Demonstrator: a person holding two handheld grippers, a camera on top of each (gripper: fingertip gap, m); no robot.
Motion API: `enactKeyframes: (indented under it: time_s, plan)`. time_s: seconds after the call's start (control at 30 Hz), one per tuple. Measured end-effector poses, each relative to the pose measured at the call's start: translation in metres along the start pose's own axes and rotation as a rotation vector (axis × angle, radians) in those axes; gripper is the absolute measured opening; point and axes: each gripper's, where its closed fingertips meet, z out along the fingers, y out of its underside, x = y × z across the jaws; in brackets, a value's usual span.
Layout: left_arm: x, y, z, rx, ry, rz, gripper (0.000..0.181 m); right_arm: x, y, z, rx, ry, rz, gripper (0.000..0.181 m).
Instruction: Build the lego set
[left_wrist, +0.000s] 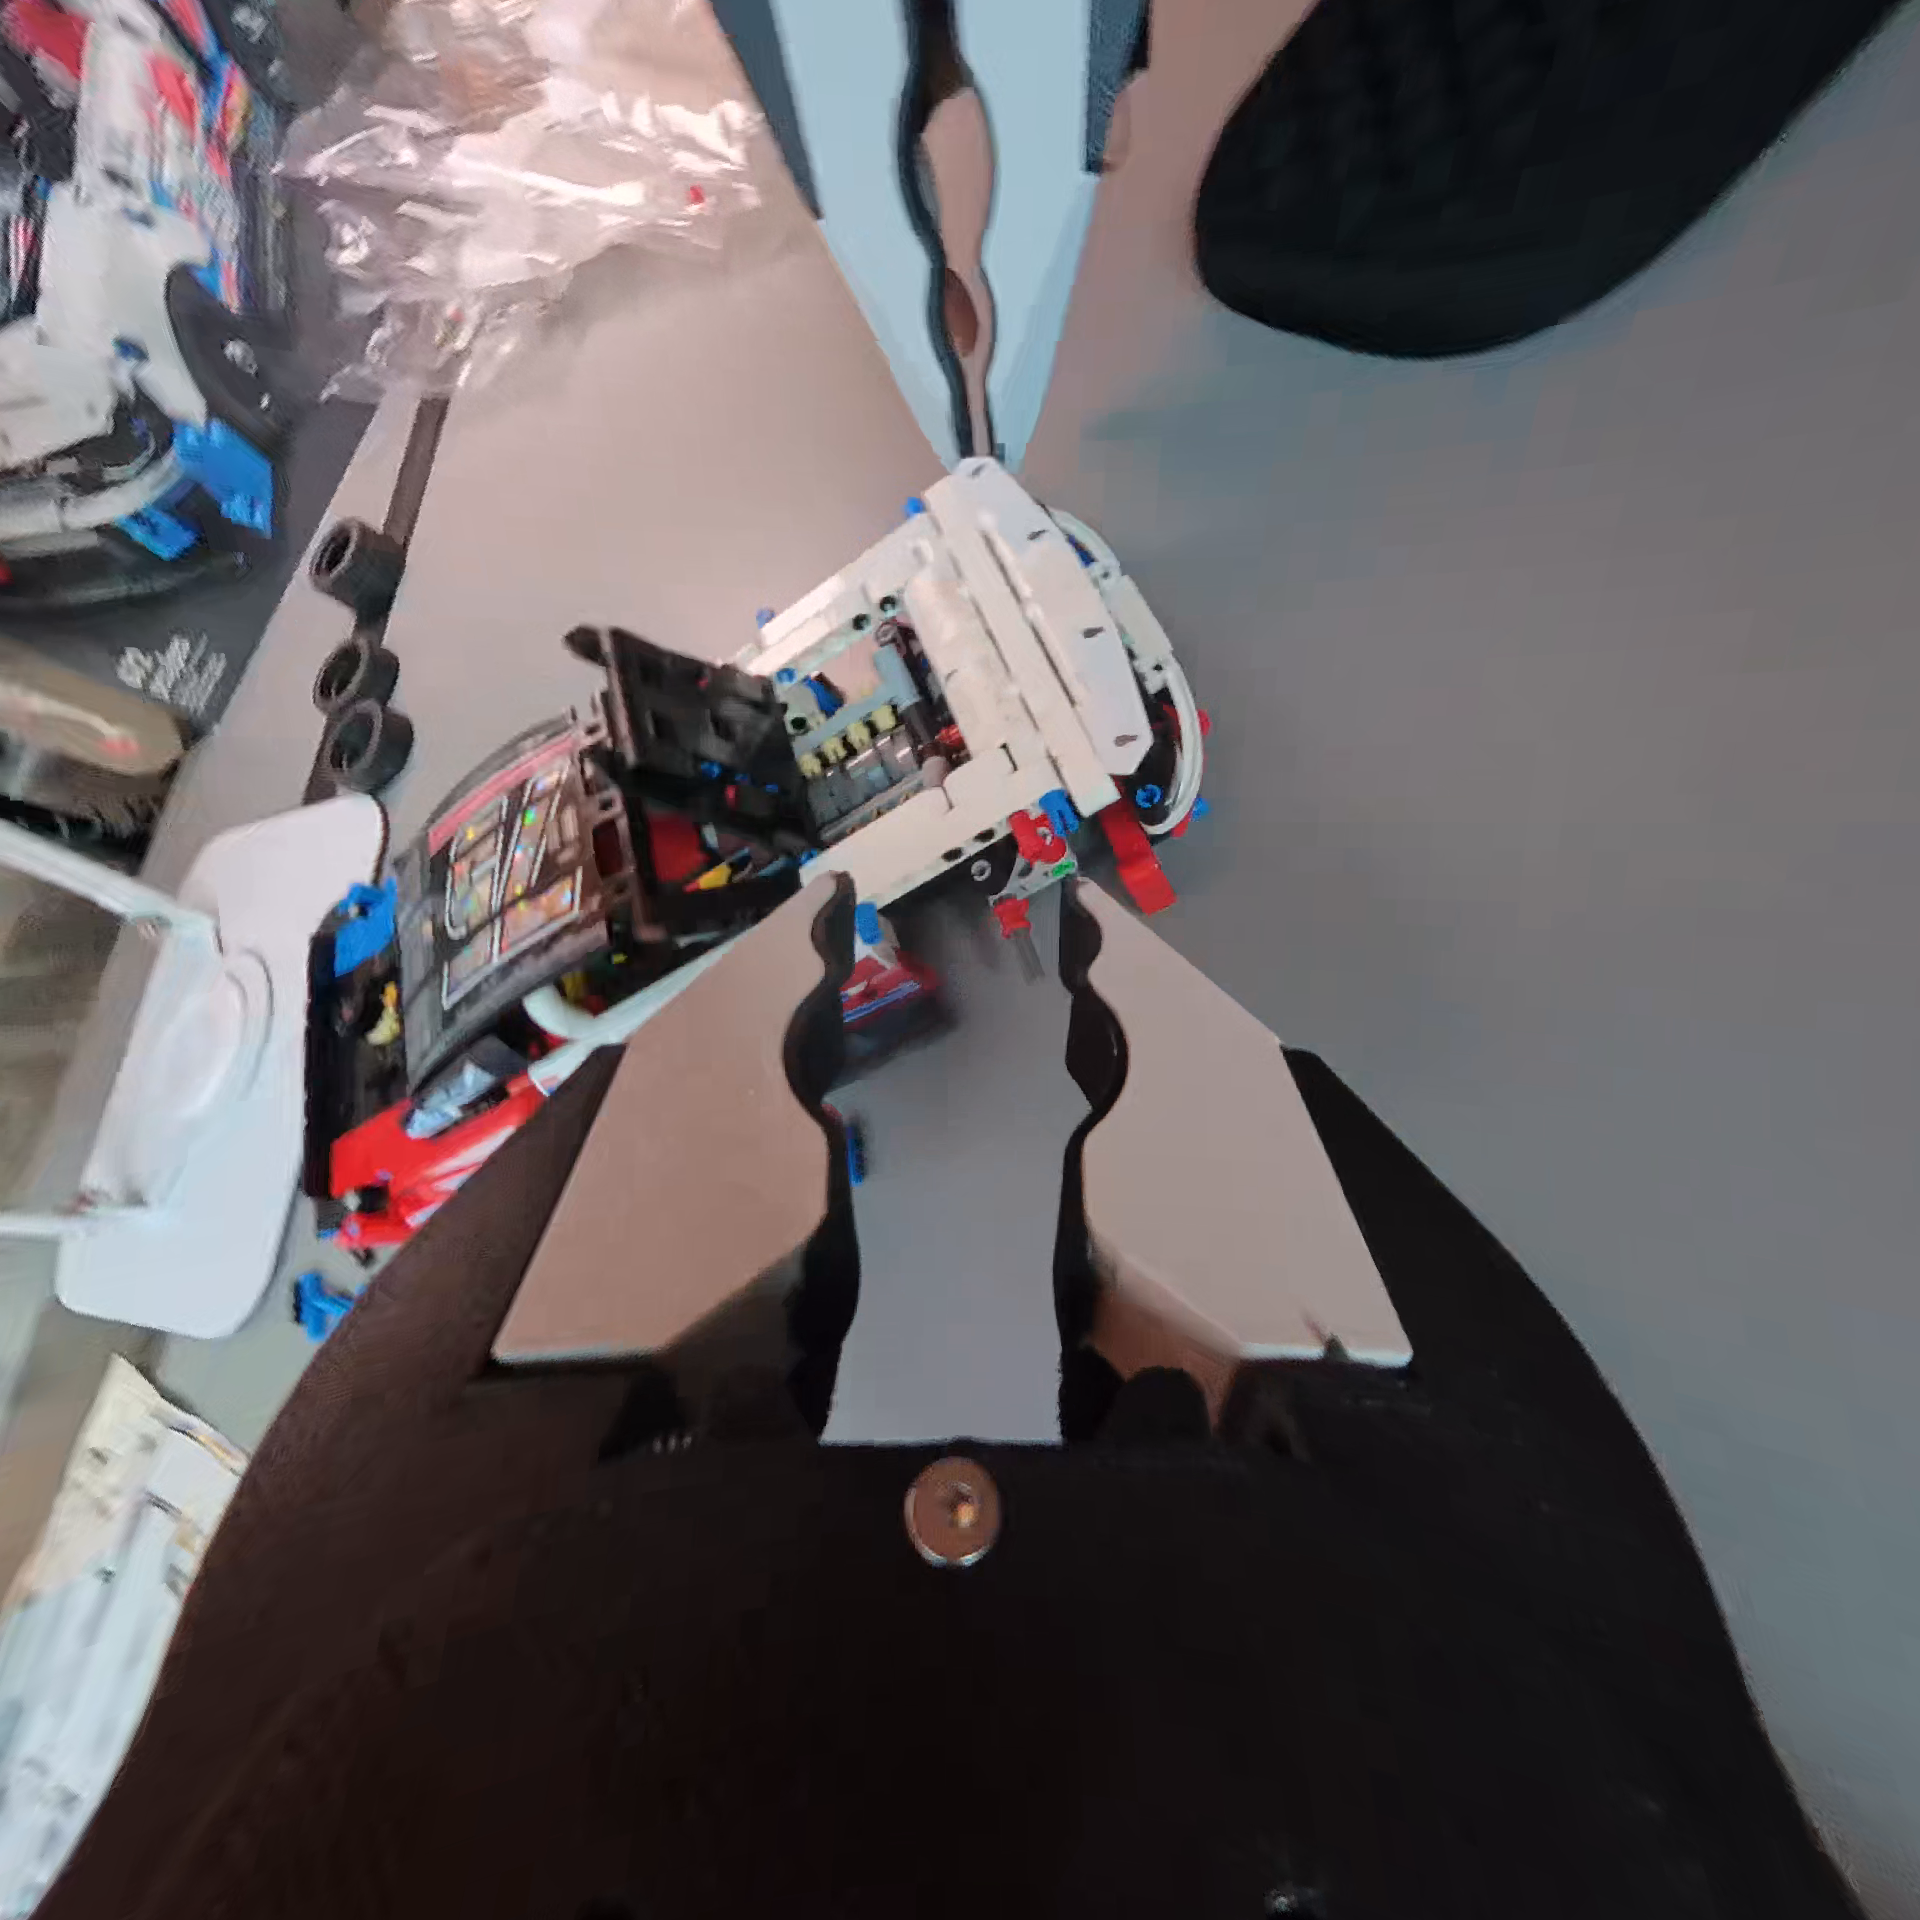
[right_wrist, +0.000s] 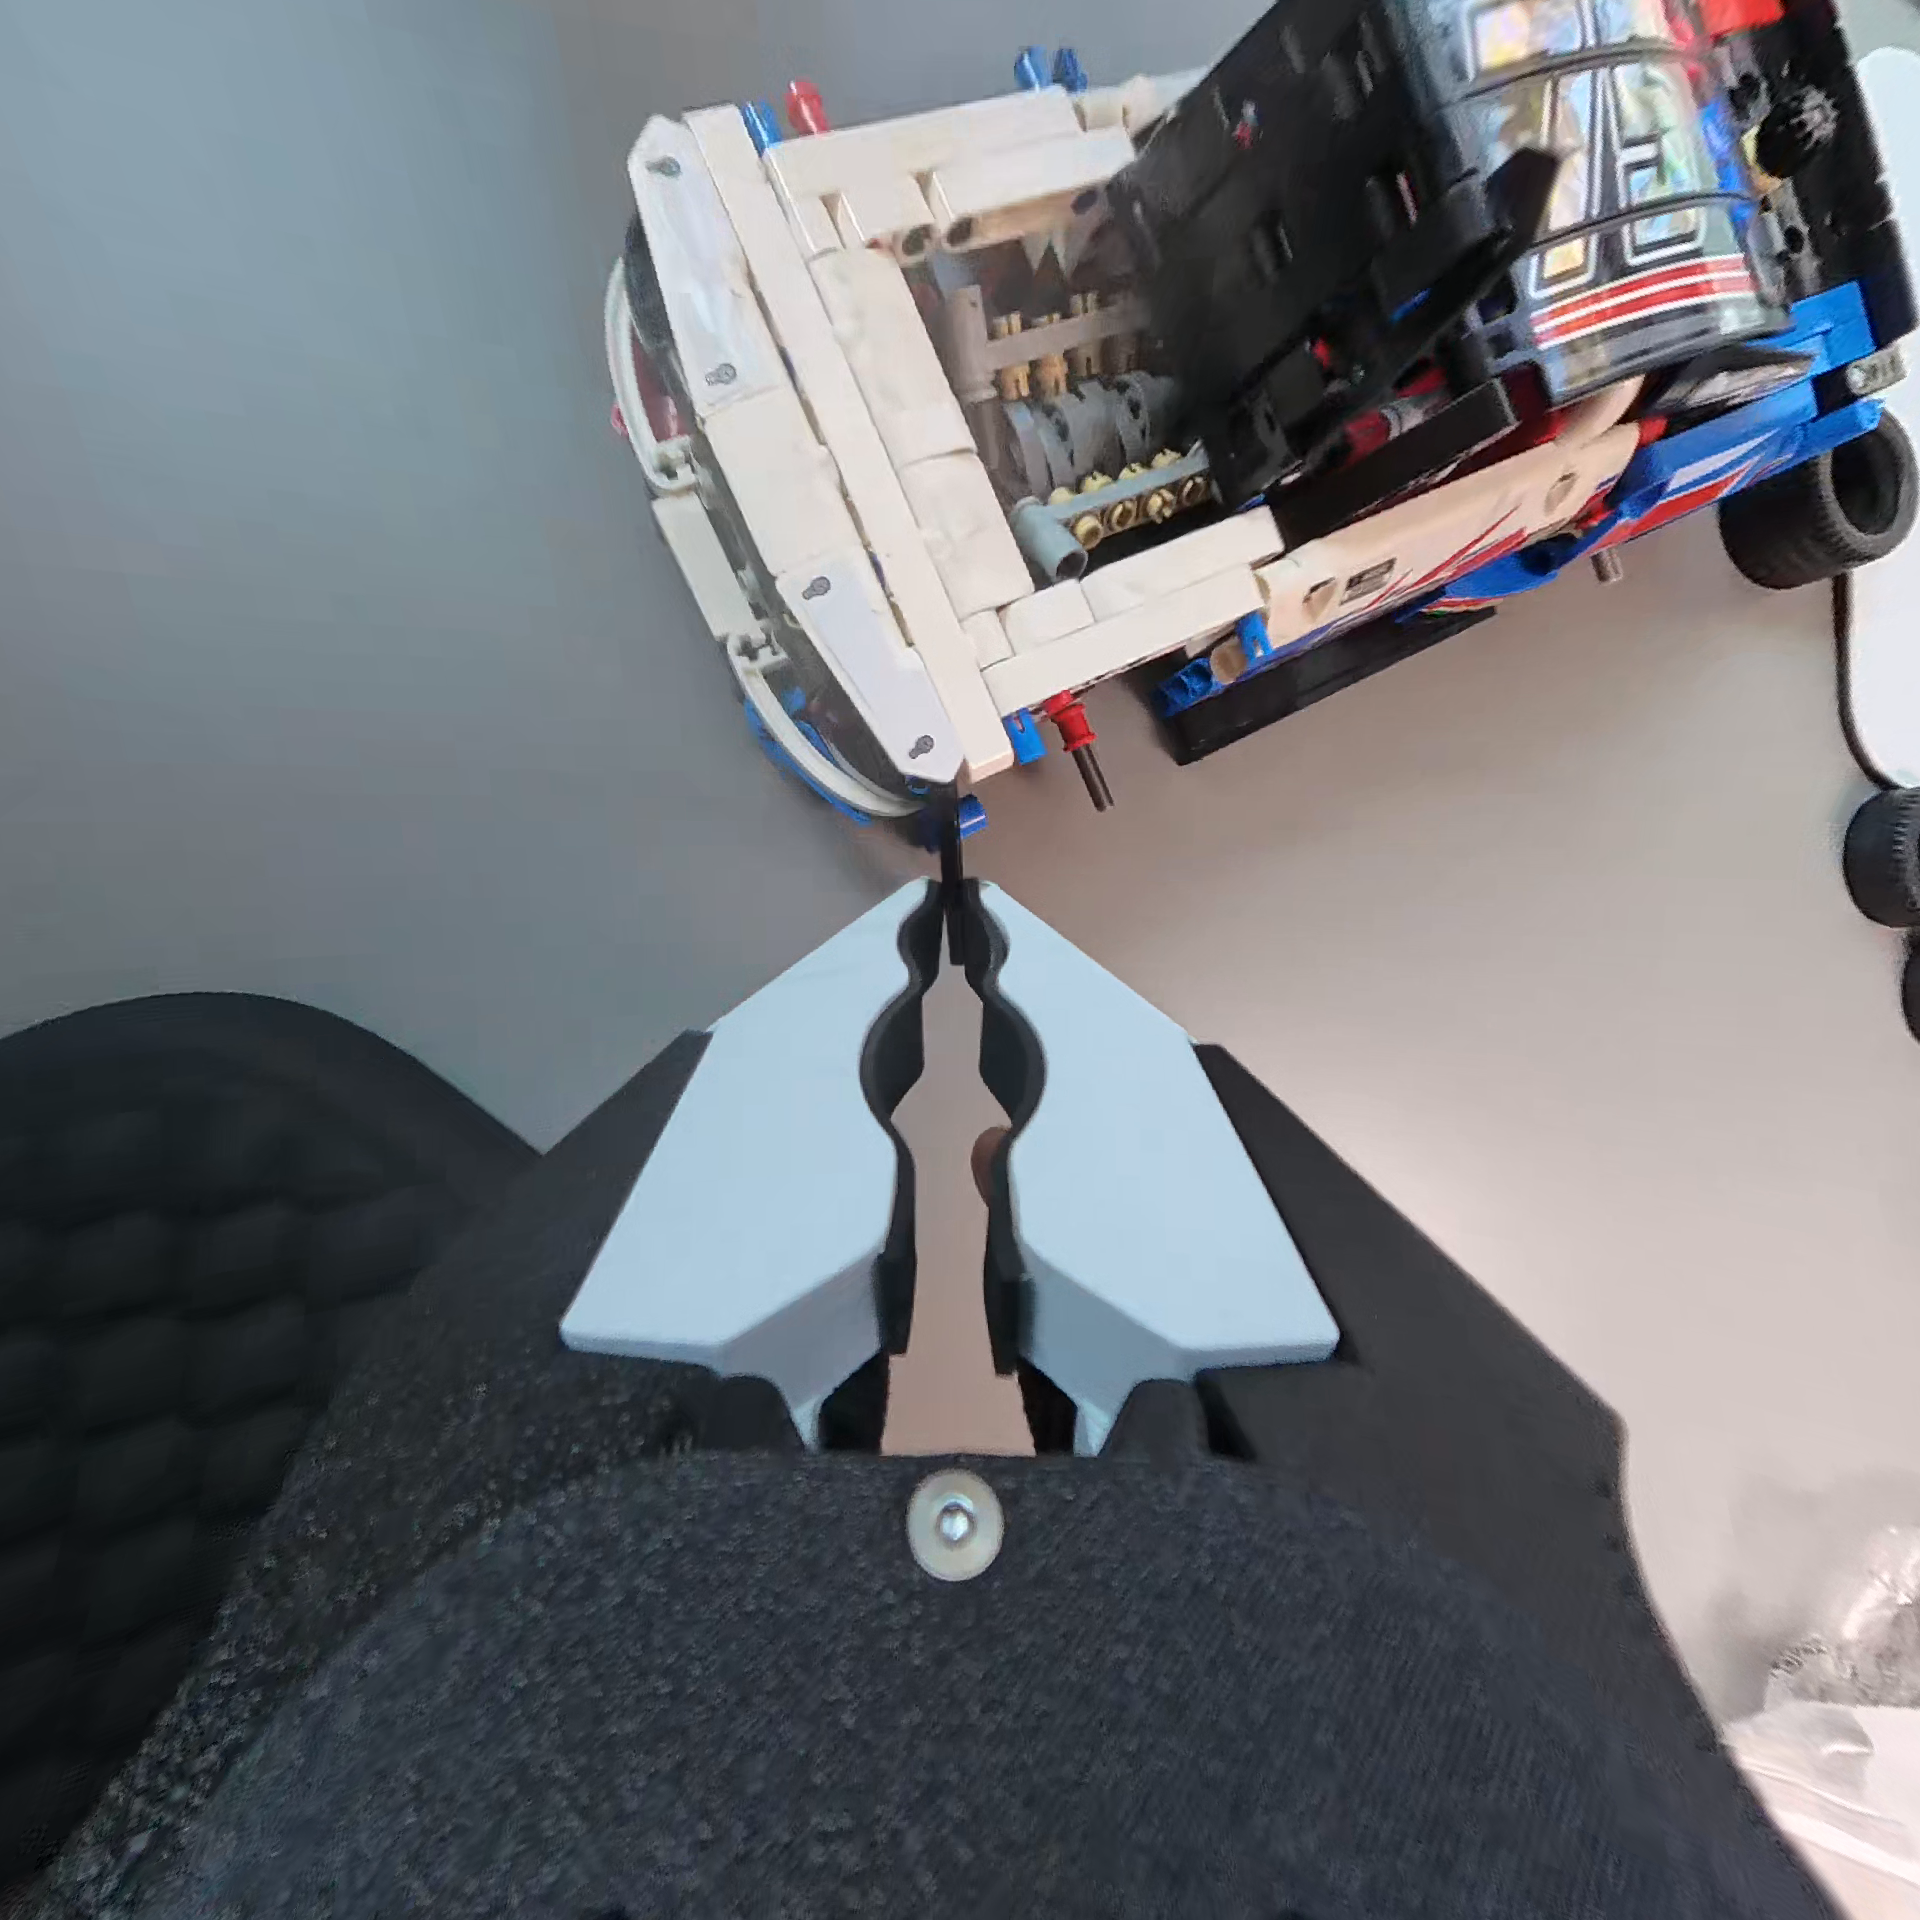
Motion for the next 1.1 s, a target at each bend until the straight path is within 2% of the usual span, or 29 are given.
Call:
enactKeyframes:
  time_s: [0.03,0.1,0.2,0.37,0.63,0.73,0.8,0.9,1.0,1.1]
  plan:
    - [0.001,0.007,0.000,0.004,0.010,-0.081,0.039,0.001,0.003,0.004,-0.012,0.001,-0.010,0.000]
    - [0.005,0.024,0.006,-0.032,0.028,-0.197,0.046,0.005,-0.001,0.008,0.013,0.014,-0.015,0.000]
    - [0.012,0.031,0.019,-0.036,0.066,-0.226,0.049,0.001,-0.006,0.010,-0.007,0.006,-0.062,0.000]
    - [0.024,0.027,0.028,-0.015,0.213,-0.153,0.053,-0.005,-0.008,0.007,-0.034,0.021,-0.093,0.000]
    - [0.030,0.029,0.023,0.004,0.387,-0.051,0.040,-0.019,-0.017,0.008,-0.001,0.071,-0.047,0.002]
    - [0.025,0.037,0.015,-0.032,0.387,-0.061,0.037,-0.021,-0.025,0.009,0.017,0.100,-0.040,0.000]
    - [0.017,0.042,0.008,-0.033,0.342,-0.074,0.030,-0.024,-0.030,0.011,0.033,0.100,-0.034,0.000]
    - [0.008,0.048,-0.011,-0.039,0.296,-0.131,0.031,-0.029,-0.038,0.017,0.055,0.101,-0.037,0.000]
    - [0.008,0.034,-0.027,0.037,0.272,-0.245,0.035,-0.035,-0.043,0.018,0.080,0.081,-0.038,0.000]
    - [0.015,0.018,-0.028,0.078,0.192,-0.319,0.049,-0.037,-0.037,0.007,0.085,0.063,-0.013,0.000]
